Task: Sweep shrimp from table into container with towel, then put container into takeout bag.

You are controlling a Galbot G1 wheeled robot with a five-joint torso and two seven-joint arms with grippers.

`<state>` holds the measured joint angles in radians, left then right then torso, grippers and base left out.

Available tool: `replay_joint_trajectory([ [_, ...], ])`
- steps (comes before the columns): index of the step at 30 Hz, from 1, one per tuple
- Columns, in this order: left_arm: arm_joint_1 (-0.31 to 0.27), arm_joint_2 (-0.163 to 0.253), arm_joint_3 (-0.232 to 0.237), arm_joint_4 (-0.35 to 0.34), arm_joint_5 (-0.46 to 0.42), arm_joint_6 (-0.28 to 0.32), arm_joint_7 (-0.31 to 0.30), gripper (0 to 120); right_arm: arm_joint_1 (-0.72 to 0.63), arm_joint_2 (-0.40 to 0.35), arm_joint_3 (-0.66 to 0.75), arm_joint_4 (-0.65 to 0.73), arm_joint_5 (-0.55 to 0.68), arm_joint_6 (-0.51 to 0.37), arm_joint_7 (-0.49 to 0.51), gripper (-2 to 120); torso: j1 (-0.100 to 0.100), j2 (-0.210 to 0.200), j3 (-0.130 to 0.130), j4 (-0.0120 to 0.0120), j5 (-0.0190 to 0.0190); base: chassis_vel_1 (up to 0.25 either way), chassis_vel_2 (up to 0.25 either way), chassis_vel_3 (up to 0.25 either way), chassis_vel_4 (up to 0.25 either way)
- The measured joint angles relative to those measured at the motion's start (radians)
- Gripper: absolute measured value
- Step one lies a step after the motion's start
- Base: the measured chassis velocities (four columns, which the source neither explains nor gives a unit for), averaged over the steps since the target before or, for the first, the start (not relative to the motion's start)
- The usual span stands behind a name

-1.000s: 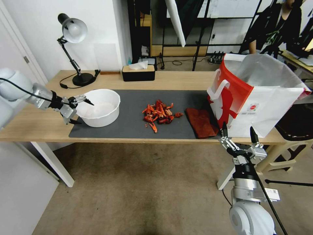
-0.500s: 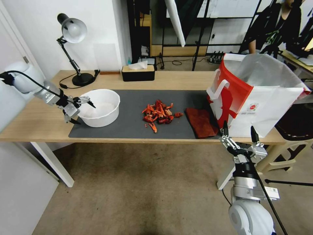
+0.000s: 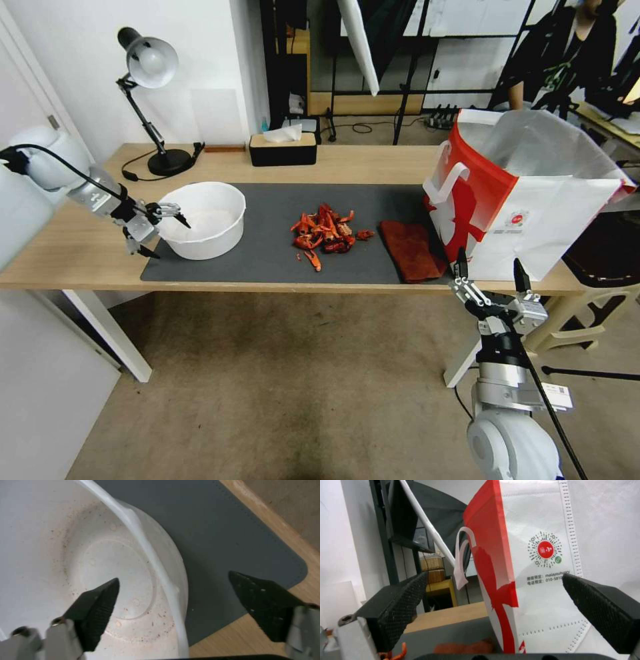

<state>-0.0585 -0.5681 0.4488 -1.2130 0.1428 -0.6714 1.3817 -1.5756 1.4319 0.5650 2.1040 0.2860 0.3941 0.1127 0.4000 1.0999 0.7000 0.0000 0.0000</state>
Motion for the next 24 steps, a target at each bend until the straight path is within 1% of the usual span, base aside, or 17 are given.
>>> replay_joint_trajectory([
  [2, 0.0, -0.007, 0.0, 0.008, 0.0, 0.0, 0.013, 79, 0.002, 0.001, 0.0, 0.0, 0.0, -0.001, 0.001, 100, 0.0, 0.0, 0.0, 0.0, 0.0, 0.0, 0.0, 0.0, 0.0],
  [4, -0.001, -0.017, -0.001, 0.014, 0.0, 0.0, 0.028, 73, 0.003, 0.001, 0.0, 0.0, 0.0, -0.001, 0.002, 100, 0.0, 0.0, 0.0, 0.0, 0.0, 0.0, 0.0, 0.0, 0.0],
  [5, -0.001, -0.017, -0.001, 0.014, 0.0, 0.0, 0.028, 73, 0.003, 0.001, 0.0, 0.0, 0.0, -0.001, 0.002, 100, 0.0, 0.0, 0.0, 0.0, 0.0, 0.0, 0.0, 0.0, 0.0],
  [7, -0.004, -0.025, -0.001, 0.02, 0.002, -0.002, 0.038, 63, 0.003, 0.002, 0.0, -0.001, -0.001, -0.001, 0.003, 100, 0.0, 0.0, 0.0, -0.0002, 0.0, 0.0, 0.0, 0.0, 0.0],
  [8, -0.004, -0.025, -0.001, 0.02, 0.002, -0.002, 0.038, 63, 0.003, 0.002, 0.0, -0.001, -0.001, -0.001, 0.003, 100, 0.0, 0.0, 0.0, -0.0002, 0.0, 0.0, 0.0, 0.0, 0.0],
  [11, -0.009, -0.035, -0.001, 0.031, 0.004, -0.008, 0.049, 48, 0.004, 0.004, 0.0, -0.003, -0.001, -0.001, 0.004, 100, 0.0, 0.0, 0.0, 0.0, 0.0, 0.0, 0.0, 0.0, 0.0],
  [12, -0.009, -0.035, -0.001, 0.031, 0.004, -0.008, 0.049, 48, 0.004, 0.004, 0.0, -0.003, -0.001, -0.001, 0.004, 100, 0.0, 0.0, 0.0, 0.0, 0.0, 0.0, 0.0, 0.0, 0.0],
  [15, -0.012, -0.046, -0.001, 0.043, 0.006, -0.011, 0.061, 33, 0.006, 0.005, 0.001, -0.003, -0.002, -0.001, 0.007, 100, 0.0, 0.0, 0.0, -0.0001, 0.0, 0.0, 0.0, 0.0, 0.0],
  [16, -0.012, -0.046, -0.001, 0.043, 0.006, -0.011, 0.061, 33, 0.006, 0.005, 0.001, -0.003, -0.002, -0.001, 0.007, 100, 0.0, 0.0, 0.0, -0.0001, 0.0, 0.0, 0.0, 0.0, 0.0],
  [17, -0.014, -0.048, -0.001, 0.045, 0.006, -0.011, 0.067, 30, 0.007, 0.005, 0.001, -0.003, -0.002, -0.001, 0.007, 100, 0.0, 0.0, 0.0, -0.0001, 0.0, 0.0, 0.0, 0.0, 0.0],
  [19, -0.018, -0.052, -0.001, 0.05, 0.005, -0.012, 0.08, 19, 0.01, 0.006, 0.002, -0.005, -0.003, -0.001, 0.008, 100, 0.0, 0.0, 0.0, 0.0, 0.0, 0.0, 0.0, 0.0, 0.0],
  [21, -0.019, -0.054, -0.001, 0.053, 0.005, -0.013, 0.083, 16, 0.01, 0.007, 0.001, -0.005, -0.003, -0.001, 0.008, 100, 0.0, 0.0, 0.0, 0.0, 0.0, 0.0, 0.0, 0.0, 0.0],
  [22, -0.02, -0.056, -0.001, 0.055, 0.005, -0.014, 0.086, 12, 0.011, 0.008, 0.001, -0.006, -0.003, -0.002, 0.009, 100, 0.0, 0.0, 0.0, 0.0, 0.0, 0.0, 0.0, 0.0, 0.0],
  [23, -0.021, -0.058, -0.001, 0.058, 0.003, -0.016, 0.089, 5, 0.012, 0.009, 0.001, -0.007, -0.004, -0.002, 0.009, 100, 0.0, 0.0, 0.0, -0.0001, 0.0, 0.0, 0.0, 0.0, 0.0],
  [24, -0.021, -0.059, -0.001, 0.06, 0.002, -0.017, 0.09, 1, 0.013, 0.009, 0.0, -0.008, -0.004, -0.002, 0.009, 100, 0.0, 0.0, 0.0, 0.0, 0.0, 0.0, 0.0, 0.0, 0.0],
])
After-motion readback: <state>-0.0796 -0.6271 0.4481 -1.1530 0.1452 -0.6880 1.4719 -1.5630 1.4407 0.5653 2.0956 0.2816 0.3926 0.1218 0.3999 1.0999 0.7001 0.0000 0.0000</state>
